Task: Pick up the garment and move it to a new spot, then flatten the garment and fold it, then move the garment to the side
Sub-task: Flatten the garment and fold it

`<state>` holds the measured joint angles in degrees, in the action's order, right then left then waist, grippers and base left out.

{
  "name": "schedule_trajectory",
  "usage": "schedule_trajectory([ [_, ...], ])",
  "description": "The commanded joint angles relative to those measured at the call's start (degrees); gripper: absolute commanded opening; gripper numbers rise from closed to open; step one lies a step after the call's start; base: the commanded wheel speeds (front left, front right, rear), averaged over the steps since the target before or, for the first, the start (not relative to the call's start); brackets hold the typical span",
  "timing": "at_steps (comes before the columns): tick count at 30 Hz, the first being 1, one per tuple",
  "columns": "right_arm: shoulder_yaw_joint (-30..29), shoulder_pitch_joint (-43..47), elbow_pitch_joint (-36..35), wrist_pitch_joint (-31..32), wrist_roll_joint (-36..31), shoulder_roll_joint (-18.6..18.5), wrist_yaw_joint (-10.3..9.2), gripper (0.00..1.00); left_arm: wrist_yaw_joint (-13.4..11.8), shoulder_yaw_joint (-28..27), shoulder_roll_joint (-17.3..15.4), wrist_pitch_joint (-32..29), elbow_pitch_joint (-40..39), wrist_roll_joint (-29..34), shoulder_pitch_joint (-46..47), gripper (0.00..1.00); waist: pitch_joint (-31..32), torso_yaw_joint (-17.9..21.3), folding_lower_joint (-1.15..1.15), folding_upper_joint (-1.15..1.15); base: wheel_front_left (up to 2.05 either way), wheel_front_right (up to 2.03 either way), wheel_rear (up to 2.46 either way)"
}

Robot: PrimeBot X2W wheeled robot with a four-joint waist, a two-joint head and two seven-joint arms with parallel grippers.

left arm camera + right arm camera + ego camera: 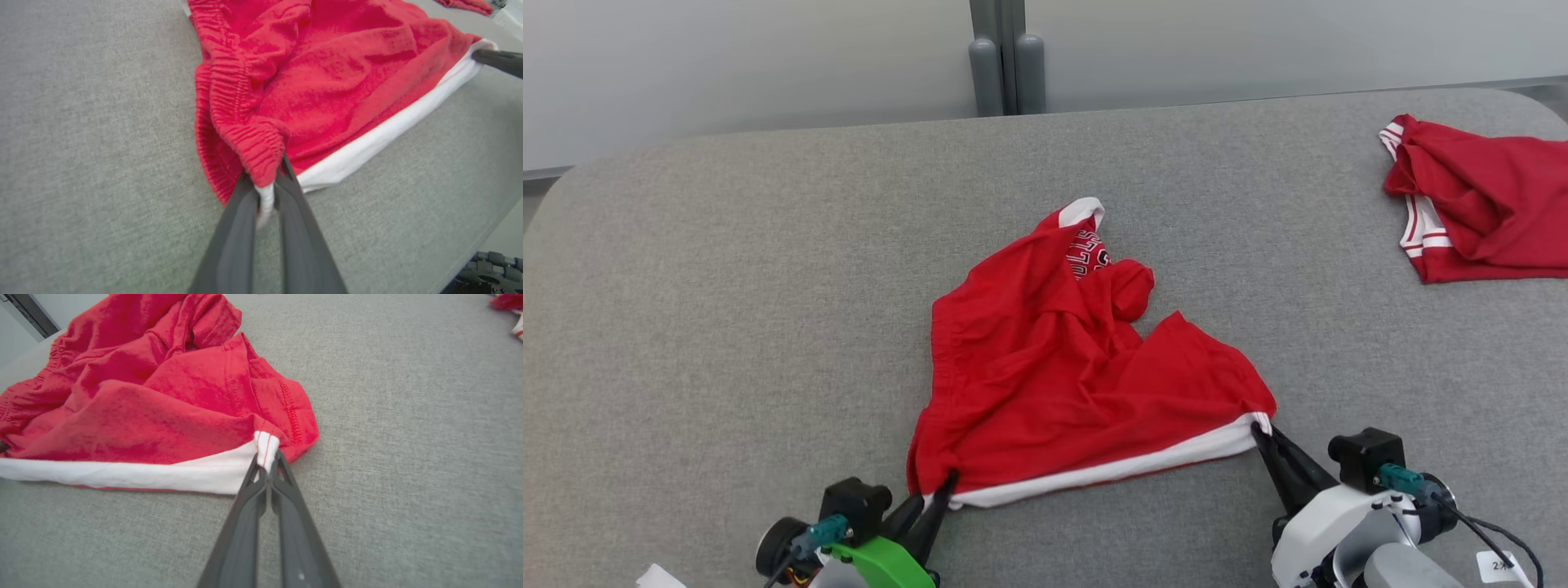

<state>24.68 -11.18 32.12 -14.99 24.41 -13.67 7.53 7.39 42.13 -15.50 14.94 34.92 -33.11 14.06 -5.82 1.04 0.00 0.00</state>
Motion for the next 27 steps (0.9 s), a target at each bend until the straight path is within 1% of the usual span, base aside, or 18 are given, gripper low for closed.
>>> schedule_trajectory([
  [1,-0.53,-0.61,-1.24,-0.24,0.22,-0.54,-0.1,0.0,0.17,-1.29,-0.54,0.26,-1.49,-0.98,-0.15,0.0,0.42,-0.11,0.0,0.0,0.0,0.0,0.0],
  [5,-1.25,-0.65,-4.94,-0.24,0.78,-1.08,-0.1,0.0,0.16,-3.61,-1.4,0.28,-6.9,-0.92,-0.06,0.0,0.99,-0.24,0.0,0.0,0.0,0.0,0.0],
  [9,-1.33,-3.34,-8.23,-0.25,0.63,-1.85,-0.1,0.0,0.13,-5.7,-2.19,0.29,-11.65,-1.33,3.1,0.0,0.98,-0.08,0.0,0.0,0.0,0.0,0.0],
  [13,-1.63,-9.64,-9.41,-0.25,2.82,-2.75,-0.1,0.0,0.08,-6.12,-3.28,-1.28,-14.52,-2.1,9.33,0.0,-0.52,0.31,0.0,0.0,0.0,0.0,0.0],
  [15,-1.73,-14.29,-9.23,-0.18,4.55,-3.11,-0.1,0.0,0.08,-5.7,-3.2,-3.25,-15.66,-3.61,14.4,0.0,-2.25,0.24,0.0,0.0,0.0,0.0,0.0],
  [17,-1.88,-19.55,-8.48,1.09,6.57,-3.59,-0.1,0.0,0.08,-4.59,-3.84,-5.81,-15.95,-4.62,20.95,0.0,-4.36,0.25,0.0,0.0,0.0,0.0,0.0],
  [19,-2.58,-26.21,-7.47,2.77,9.41,-3.61,-0.1,0.0,0.04,-4.89,-4.0,-8.0,-15.36,-7.27,28.1,0.0,-7.25,0.59,0.0,0.0,0.0,0.0,0.0],
  [22,-4.04,-36.99,-5.44,5.34,13.66,-2.99,-0.09,0.0,0.05,-5.41,-3.76,-10.96,-12.9,-11.06,39.04,0.0,-11.65,1.36,0.0,0.0,0.0,0.0,0.0],
  [24,-4.86,-44.22,-3.78,7.24,16.07,-2.72,-0.1,0.0,0.05,-5.32,-4.52,-12.87,-10.85,-11.97,46.89,0.0,-14.66,1.98,0.0,0.0,0.0,0.0,0.0],
  [27,-6.37,-55.27,-0.42,9.55,18.75,-2.12,-0.09,0.0,0.05,-6.34,-3.52,-14.28,-7.21,-14.27,57.86,0.0,-18.97,2.83,0.0,0.0,0.0,0.0,0.0],
])
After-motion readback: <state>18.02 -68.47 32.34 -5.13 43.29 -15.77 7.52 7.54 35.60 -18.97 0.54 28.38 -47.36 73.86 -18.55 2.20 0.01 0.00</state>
